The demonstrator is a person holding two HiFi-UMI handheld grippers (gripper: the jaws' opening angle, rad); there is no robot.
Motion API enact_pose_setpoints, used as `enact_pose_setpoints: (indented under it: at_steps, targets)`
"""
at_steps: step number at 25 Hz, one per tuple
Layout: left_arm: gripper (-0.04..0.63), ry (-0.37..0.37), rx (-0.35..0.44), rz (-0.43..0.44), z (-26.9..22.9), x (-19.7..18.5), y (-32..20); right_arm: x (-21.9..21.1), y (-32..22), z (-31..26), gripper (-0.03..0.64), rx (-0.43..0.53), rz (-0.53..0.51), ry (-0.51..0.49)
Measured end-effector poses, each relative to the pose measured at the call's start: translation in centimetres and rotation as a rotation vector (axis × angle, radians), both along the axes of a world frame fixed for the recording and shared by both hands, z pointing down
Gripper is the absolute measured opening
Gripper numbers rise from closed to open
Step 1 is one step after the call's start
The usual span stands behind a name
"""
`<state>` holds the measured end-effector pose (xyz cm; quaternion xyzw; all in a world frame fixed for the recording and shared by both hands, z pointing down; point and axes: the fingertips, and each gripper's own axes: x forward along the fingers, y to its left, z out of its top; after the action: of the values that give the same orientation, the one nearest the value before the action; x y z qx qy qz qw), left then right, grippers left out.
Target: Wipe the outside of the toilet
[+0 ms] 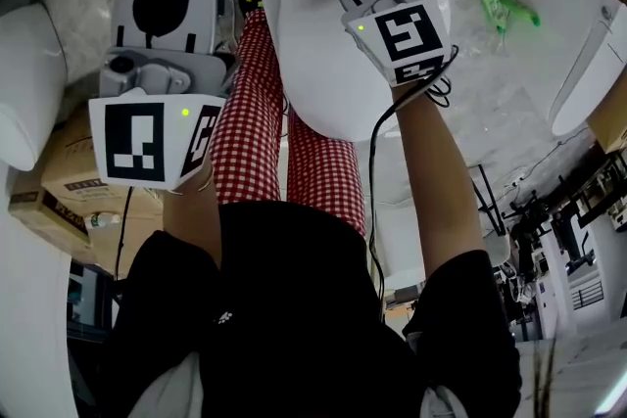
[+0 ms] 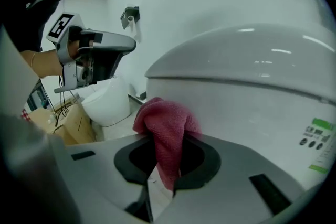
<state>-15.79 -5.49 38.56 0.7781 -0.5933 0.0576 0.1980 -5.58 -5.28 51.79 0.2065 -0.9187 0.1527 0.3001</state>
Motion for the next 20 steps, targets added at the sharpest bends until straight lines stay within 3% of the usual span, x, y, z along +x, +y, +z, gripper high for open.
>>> enact_pose_setpoints:
  at_steps: [10,15,20]
  targets:
    - [0.006,0.002,-0.033,-0.021,1.2,-2.0,1.2,-3.6,2.3,5.7,0.074,-0.164,0.025,0.072]
    - [0.006,-0.004,-0.027,-0.021,1.0,-2.4,1.1,-3.6,2.1,7.1,0.074,-0.179,0.031,0.125]
    - [0.006,-0.001,-0.031,-0.009,1.0,-1.9,1.3,-3.1,1.2,7.5,0.074,-0.186,0.069,0.110]
